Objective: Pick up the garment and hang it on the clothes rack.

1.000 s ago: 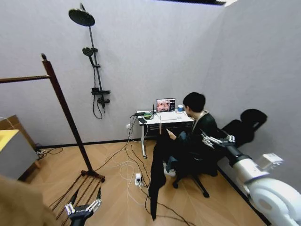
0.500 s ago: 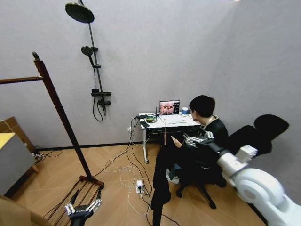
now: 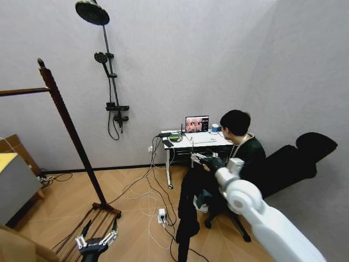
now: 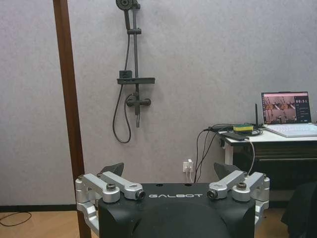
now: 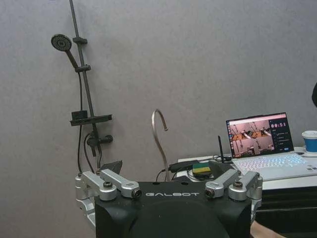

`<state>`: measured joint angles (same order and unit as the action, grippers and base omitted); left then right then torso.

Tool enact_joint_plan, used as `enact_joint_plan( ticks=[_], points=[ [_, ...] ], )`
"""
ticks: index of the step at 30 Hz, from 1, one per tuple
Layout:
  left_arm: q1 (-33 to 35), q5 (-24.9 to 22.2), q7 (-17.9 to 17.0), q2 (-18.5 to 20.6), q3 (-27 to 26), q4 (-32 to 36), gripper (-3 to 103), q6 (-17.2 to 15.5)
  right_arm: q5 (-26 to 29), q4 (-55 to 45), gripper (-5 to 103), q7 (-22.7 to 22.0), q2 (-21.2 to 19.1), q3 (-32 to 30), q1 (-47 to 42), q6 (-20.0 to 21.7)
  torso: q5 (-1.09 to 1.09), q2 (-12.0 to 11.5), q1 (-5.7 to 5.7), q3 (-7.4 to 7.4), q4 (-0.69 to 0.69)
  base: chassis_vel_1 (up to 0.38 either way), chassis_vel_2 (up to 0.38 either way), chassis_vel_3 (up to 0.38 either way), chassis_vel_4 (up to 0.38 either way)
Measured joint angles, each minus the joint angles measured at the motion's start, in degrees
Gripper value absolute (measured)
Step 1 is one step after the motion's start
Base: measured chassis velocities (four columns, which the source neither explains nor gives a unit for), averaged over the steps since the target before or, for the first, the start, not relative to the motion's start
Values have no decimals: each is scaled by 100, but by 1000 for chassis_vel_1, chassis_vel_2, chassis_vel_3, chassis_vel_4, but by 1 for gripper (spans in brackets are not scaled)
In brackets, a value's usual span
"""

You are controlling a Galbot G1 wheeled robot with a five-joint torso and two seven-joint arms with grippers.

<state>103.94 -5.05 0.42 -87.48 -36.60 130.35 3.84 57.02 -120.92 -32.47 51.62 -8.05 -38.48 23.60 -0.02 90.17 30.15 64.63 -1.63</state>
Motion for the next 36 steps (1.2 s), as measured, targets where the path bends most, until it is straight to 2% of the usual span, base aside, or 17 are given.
enact_joint_plan(
  ticks=[6,14,15,16,18,21,23,26,27,28,30,32,33,36],
  points=[
    [0,0,0,0,0,0,100,0,-7,263,97,-632,353,637,416,174,1,-1,0,0,1,0,0,0,0],
    [0,0,0,0,0,0,100,0,-104,559,88,-906,472,873,503,187,1,0,0,0,0,0,0,0,0],
    [0,0,0,0,0,0,100,0,-124,586,83,-931,480,886,498,183,2,0,0,0,0,0,0,0,0],
    [0,0,0,0,0,0,100,0,-124,586,83,-931,480,886,498,183,2,0,0,0,0,0,0,0,0],
    [0,0,0,0,0,0,100,0,-168,597,72,-965,480,893,484,169,2,0,0,0,0,0,0,0,0],
    [0,0,0,0,0,0,100,0,-223,593,66,-969,455,893,474,152,2,1,0,0,0,0,0,0,0],
    [0,0,0,0,0,0,100,0,-240,579,56,-969,441,883,473,142,2,1,-1,0,0,0,0,0,0],
    [0,0,0,0,0,0,100,0,-243,578,50,-978,444,873,475,140,1,1,-1,0,-1,0,0,0,0],
    [0,0,0,0,0,0,100,0,-247,585,45,-990,460,868,480,140,2,1,-1,0,-2,0,0,0,0],
    [0,0,0,0,0,0,100,0,-270,593,34,-993,473,868,482,140,2,1,-1,0,-2,0,0,0,0],
    [0,0,0,0,0,0,100,0,-305,601,34,-990,476,869,482,137,2,1,-1,0,-1,0,0,0,0],
    [0,0,0,0,0,0,100,0,-326,607,23,-976,461,850,479,119,2,1,0,0,-3,0,0,0,0],
    [0,0,0,0,0,0,100,0,-326,607,23,-976,461,850,479,119,2,1,0,0,-3,0,0,0,0],
    [0,0,0,0,0,0,100,0,-325,609,14,-950,419,793,452,92,2,0,0,0,-3,0,0,0,0]
  ],
)
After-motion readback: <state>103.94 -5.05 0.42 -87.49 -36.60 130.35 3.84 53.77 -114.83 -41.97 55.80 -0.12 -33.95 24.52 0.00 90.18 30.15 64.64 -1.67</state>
